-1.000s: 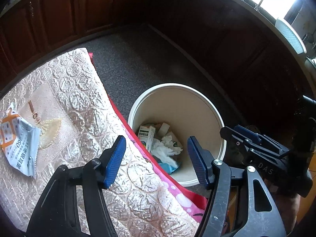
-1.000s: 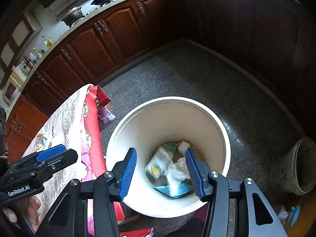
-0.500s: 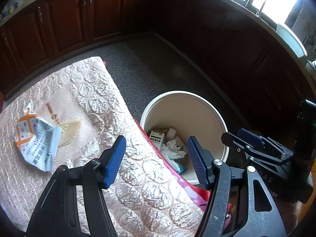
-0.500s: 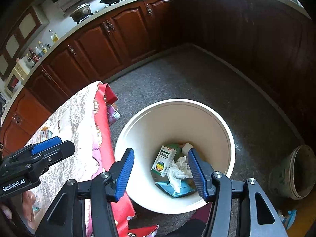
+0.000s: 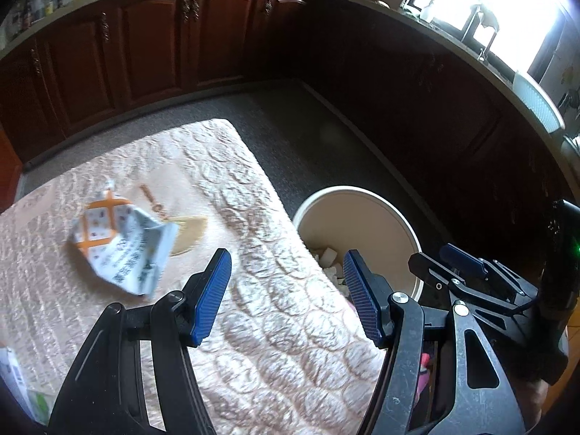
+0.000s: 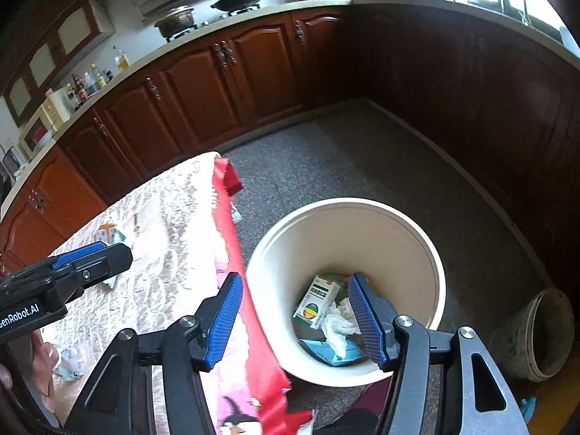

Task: Collect trash
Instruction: 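Move both open tools back over the table toward the remaining trash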

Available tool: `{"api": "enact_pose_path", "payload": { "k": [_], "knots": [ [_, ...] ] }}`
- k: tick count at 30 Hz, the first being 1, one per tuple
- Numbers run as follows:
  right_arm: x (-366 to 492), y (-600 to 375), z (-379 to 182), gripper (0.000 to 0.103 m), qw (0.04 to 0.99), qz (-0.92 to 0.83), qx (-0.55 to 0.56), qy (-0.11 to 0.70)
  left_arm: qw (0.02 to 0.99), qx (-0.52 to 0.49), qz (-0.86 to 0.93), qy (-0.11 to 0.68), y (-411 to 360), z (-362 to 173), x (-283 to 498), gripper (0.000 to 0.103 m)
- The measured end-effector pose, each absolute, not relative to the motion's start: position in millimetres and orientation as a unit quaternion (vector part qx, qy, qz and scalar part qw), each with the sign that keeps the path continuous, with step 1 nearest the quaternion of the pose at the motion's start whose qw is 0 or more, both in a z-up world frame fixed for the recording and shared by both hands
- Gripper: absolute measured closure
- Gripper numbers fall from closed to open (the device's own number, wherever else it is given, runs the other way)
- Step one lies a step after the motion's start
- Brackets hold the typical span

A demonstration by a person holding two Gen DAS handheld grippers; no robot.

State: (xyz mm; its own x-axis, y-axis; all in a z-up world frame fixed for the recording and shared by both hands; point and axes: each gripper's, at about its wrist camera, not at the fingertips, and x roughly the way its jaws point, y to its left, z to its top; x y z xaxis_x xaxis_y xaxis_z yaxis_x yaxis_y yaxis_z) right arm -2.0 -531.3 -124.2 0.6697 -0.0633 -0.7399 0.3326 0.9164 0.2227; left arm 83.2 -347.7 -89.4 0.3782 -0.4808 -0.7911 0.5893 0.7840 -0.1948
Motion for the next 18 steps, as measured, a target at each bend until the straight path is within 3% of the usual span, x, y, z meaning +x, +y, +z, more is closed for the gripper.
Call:
{"api": "enact_pose_path", "payload": {
  "k": [18],
  "knots": [
    [3.4,-463.7,-93.2,0.039,0.918,-0.063,0.134,0.367,0.868,0.022,-0.267,0.418,-252.4,-58.9,78.4,0.040]
  ]
}}
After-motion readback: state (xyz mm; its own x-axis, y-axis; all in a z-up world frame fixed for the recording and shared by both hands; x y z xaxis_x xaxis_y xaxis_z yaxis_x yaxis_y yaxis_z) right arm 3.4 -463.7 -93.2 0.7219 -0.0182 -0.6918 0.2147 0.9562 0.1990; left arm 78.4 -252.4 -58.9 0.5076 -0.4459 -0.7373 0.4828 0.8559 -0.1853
